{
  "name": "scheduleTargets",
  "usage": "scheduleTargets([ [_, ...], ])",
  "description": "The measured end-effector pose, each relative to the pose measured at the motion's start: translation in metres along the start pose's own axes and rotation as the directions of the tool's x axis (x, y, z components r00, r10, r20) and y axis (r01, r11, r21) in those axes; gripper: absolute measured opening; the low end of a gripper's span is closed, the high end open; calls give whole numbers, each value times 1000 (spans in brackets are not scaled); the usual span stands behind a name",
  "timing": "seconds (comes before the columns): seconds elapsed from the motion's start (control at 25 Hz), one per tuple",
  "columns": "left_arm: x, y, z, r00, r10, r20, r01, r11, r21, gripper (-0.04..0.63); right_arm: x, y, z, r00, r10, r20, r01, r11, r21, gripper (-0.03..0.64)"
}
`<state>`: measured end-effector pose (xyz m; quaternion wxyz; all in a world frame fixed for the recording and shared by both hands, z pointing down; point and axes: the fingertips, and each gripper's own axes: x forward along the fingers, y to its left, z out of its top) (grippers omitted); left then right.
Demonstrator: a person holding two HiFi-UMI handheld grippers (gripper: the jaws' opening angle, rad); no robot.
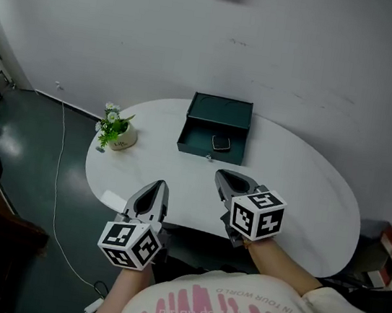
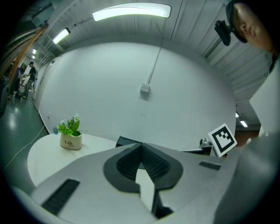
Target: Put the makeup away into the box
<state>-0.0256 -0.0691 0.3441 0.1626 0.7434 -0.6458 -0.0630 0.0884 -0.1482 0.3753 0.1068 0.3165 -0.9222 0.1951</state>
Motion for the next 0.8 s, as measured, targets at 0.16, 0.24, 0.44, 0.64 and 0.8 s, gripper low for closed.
scheduleTargets([
  [0.16, 1, 0, 4, 1000, 8, 6, -8, 1000, 5, 2, -1, -5, 6, 1000, -5, 18, 5, 1000, -13, -3],
  [0.24, 1, 0, 7, 1000, 13, 9, -13, 1000, 2, 2, -1, -7, 8, 1000, -6, 24, 6, 1000, -11, -3],
  [0.44, 2, 2, 12, 1000, 23, 15, -23, 1000, 7, 2, 1, -8, 12, 1000, -2, 29, 2, 1000, -12, -3],
  [0.64, 6, 3, 13, 1000, 25, 15, -25, 1000, 9, 2, 6, -9, 12, 1000, 2, 22, -2, 1000, -3, -3],
  [0.8, 12, 3, 14, 1000, 18, 14, -18, 1000, 4, 2, 9, -12, 14, 1000, 3, 21, -3, 1000, 2, -3],
])
